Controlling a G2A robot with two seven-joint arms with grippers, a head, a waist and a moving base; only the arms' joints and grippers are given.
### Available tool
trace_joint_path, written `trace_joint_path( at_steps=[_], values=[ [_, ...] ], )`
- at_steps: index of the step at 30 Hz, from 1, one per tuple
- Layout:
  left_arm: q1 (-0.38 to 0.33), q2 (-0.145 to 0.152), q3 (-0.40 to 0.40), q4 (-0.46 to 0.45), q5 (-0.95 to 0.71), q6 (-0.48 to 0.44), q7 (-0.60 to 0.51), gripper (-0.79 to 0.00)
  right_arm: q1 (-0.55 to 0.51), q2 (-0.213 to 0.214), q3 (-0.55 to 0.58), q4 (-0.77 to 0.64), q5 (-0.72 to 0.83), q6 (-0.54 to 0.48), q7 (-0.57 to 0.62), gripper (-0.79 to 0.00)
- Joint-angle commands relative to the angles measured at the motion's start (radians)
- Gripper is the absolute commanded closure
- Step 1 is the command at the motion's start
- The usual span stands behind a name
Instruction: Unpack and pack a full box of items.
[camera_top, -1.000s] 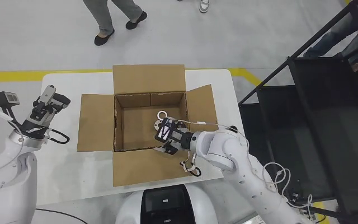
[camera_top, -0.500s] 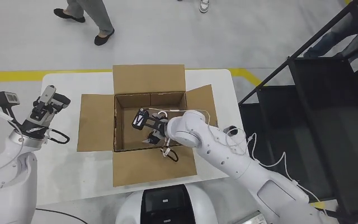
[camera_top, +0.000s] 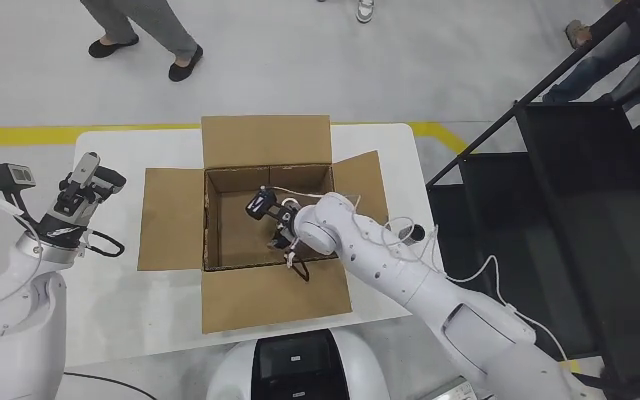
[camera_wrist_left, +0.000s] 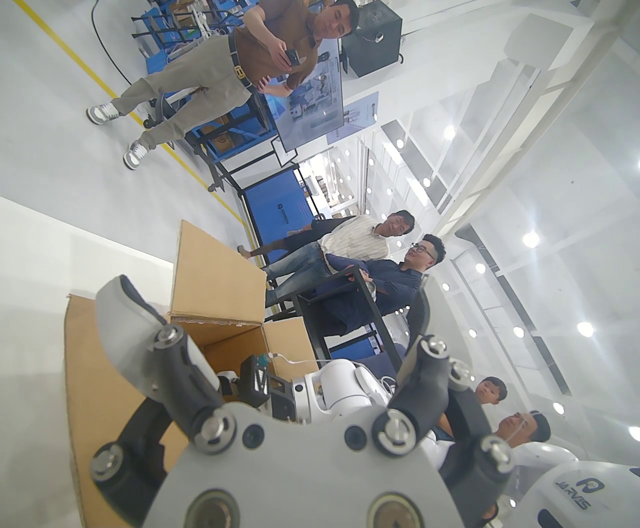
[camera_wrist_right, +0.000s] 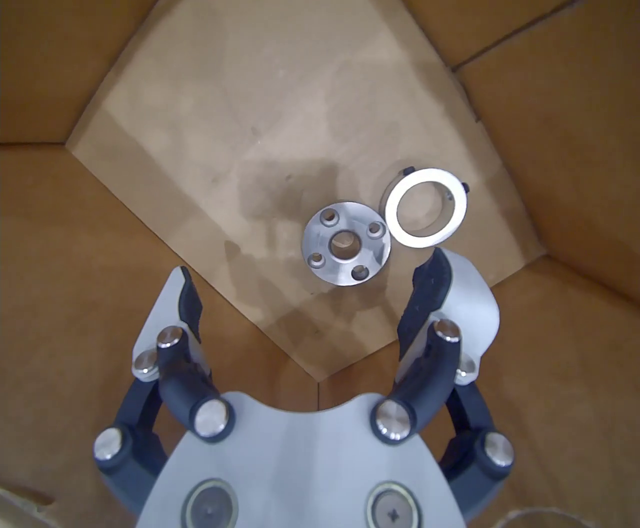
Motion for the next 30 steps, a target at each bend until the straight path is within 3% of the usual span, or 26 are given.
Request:
trace_joint_path(
  at_steps=[1, 20, 23, 24, 26, 27, 28, 30],
  values=[
    [0.000, 0.000, 0.000, 0.000, 0.000, 0.000, 0.000, -0.785, 0.005, -0.009, 0.001, 0.027, 0.020, 0.028, -0.013, -0.785],
    [0.000, 0.000, 0.000, 0.000, 0.000, 0.000, 0.000, -0.785, 0.032, -0.072, -0.013, 0.196, 0.088, 0.130, -0.100, -0.785],
    [0.000, 0.000, 0.000, 0.000, 0.000, 0.000, 0.000, -0.785, 0.039, -0.080, -0.023, 0.212, 0.065, 0.142, -0.108, -0.594],
    [0.000, 0.000, 0.000, 0.000, 0.000, 0.000, 0.000, -0.785, 0.039, -0.082, -0.025, 0.215, 0.061, 0.145, -0.110, -0.382],
    [0.000, 0.000, 0.000, 0.000, 0.000, 0.000, 0.000, -0.785, 0.043, -0.087, -0.030, 0.223, 0.046, 0.153, -0.109, -0.256],
    [0.000, 0.000, 0.000, 0.000, 0.000, 0.000, 0.000, -0.785, 0.043, -0.089, -0.032, 0.226, 0.045, 0.156, -0.107, -0.074],
    [0.000, 0.000, 0.000, 0.000, 0.000, 0.000, 0.000, -0.785, 0.045, -0.091, -0.033, 0.229, 0.041, 0.157, -0.106, 0.000],
    [0.000, 0.000, 0.000, 0.000, 0.000, 0.000, 0.000, -0.785, 0.048, -0.095, -0.040, 0.233, 0.023, 0.160, -0.099, 0.000]
  ],
)
